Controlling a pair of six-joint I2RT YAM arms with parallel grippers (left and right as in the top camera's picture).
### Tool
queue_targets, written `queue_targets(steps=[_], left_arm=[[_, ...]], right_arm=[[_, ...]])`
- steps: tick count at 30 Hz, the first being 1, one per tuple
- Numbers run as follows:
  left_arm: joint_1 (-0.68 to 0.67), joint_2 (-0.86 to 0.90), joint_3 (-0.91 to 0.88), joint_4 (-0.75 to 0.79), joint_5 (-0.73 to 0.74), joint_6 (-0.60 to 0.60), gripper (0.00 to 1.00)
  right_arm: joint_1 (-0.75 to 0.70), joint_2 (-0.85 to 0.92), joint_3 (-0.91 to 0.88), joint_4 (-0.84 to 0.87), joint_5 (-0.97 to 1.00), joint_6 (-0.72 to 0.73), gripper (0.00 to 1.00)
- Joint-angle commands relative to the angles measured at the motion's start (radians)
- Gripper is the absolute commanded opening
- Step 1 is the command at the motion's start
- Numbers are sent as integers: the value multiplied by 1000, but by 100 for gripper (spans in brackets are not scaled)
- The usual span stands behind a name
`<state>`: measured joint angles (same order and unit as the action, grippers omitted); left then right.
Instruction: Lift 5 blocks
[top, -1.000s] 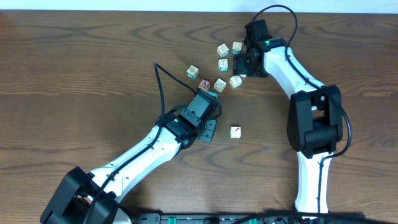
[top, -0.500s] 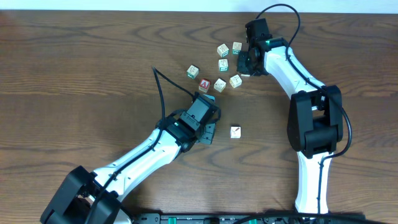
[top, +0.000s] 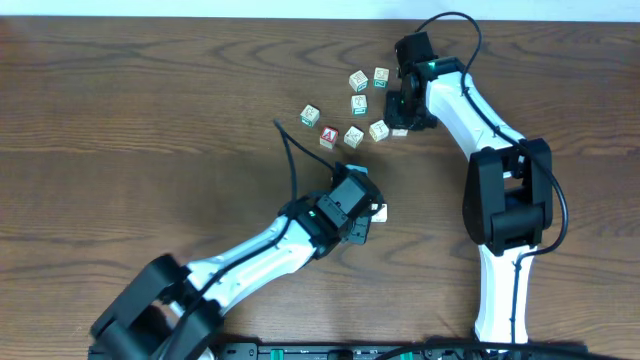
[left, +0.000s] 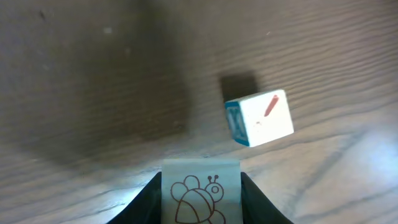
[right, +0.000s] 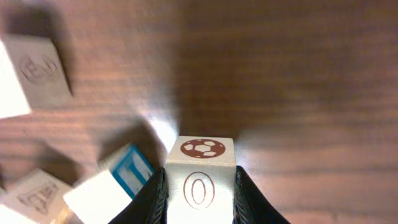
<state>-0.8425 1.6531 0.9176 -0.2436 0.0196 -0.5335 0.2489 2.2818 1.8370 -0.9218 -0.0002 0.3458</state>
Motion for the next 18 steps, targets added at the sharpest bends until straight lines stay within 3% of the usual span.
queue_targets(steps=[1, 3, 9, 18], left_arm=[[0, 43, -12, 11, -13, -48, 22], [0, 61, -12, 28, -13, -48, 25], [0, 70, -12, 87, -13, -48, 52], [6, 69, -10, 118, -69, -33, 74]], right_arm=[[-8, -49, -5, -48, 51, -42, 1], [-9, -86, -5, -80, 56, -52, 1], [-24, -197, -5, -199, 55, -55, 1], [-32, -297, -62, -414, 56, -71, 1]])
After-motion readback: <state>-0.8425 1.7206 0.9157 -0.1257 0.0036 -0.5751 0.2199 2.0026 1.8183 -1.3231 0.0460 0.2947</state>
